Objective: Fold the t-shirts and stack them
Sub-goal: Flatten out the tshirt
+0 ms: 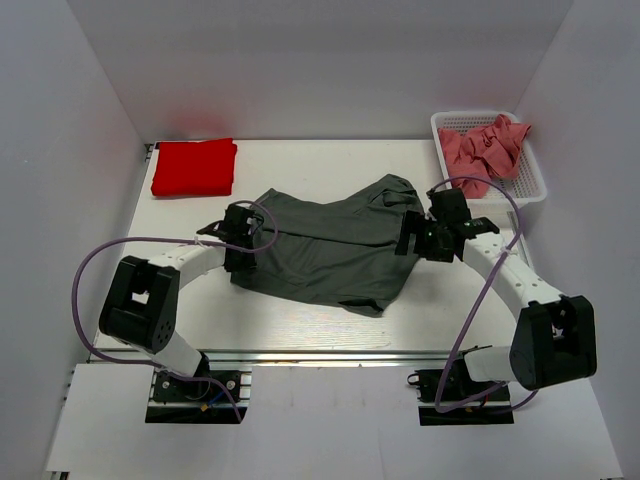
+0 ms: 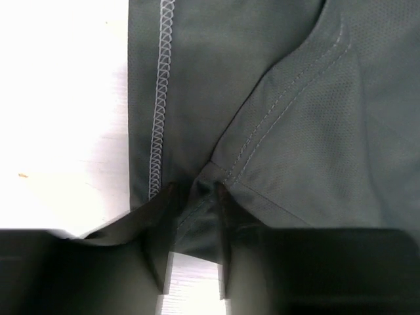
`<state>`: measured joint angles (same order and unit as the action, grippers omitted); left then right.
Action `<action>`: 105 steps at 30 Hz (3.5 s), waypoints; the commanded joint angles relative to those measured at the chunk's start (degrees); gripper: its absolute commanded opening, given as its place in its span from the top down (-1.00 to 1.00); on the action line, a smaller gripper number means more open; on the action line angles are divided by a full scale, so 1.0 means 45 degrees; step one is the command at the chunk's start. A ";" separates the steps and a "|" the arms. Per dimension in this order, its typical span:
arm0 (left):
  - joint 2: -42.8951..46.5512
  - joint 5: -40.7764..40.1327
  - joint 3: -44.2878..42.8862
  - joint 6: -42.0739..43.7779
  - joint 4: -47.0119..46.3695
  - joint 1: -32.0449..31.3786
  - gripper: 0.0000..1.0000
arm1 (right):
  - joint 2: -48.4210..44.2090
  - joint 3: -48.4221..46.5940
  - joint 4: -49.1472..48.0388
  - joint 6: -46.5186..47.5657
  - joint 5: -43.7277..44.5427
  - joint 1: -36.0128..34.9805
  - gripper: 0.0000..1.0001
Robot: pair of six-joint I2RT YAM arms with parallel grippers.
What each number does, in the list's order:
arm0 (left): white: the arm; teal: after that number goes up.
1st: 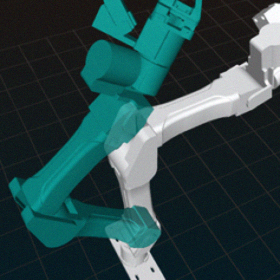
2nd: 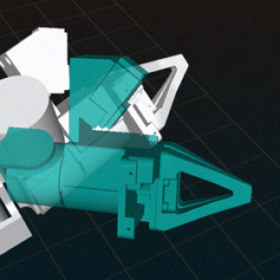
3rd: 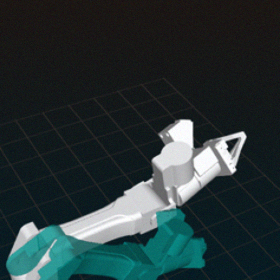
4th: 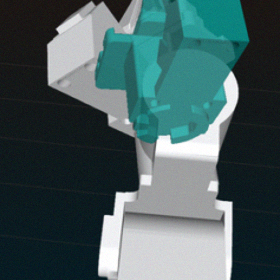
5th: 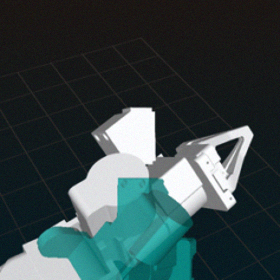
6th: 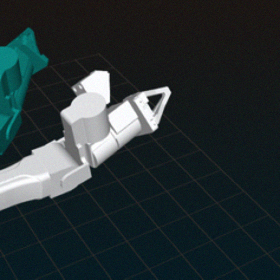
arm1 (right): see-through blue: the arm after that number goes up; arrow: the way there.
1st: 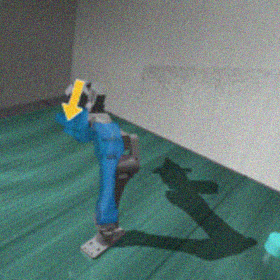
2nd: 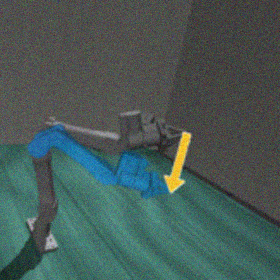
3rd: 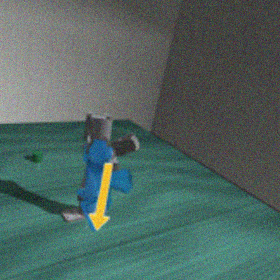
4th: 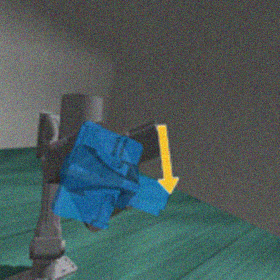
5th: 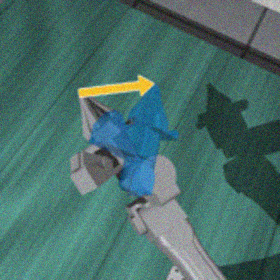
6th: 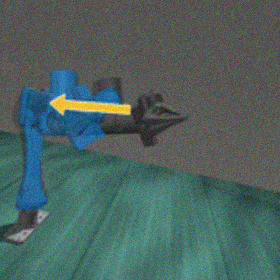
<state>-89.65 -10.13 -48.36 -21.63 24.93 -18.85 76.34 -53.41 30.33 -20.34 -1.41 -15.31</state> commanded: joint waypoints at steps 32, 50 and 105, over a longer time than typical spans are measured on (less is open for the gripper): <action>0.6561 0.2271 0.0785 -0.0292 -0.1516 -0.0030 1.00 | -0.1241 0.4778 -0.3631 -0.3015 0.0012 -0.4977 0.05; 0.7248 0.0298 -0.3837 0.0409 -0.2979 -0.0030 1.00 | -0.3116 -0.2284 0.0488 -0.0172 1.1267 -0.4820 1.00; -0.2544 -0.2810 -0.8110 0.0685 -0.1284 0.1063 1.00 | 0.6235 -0.7635 -0.4981 1.4599 0.2362 -0.1425 0.91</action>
<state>-95.42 -22.06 -76.73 -17.10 18.04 -16.29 99.81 -79.33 13.56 49.39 4.89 -24.97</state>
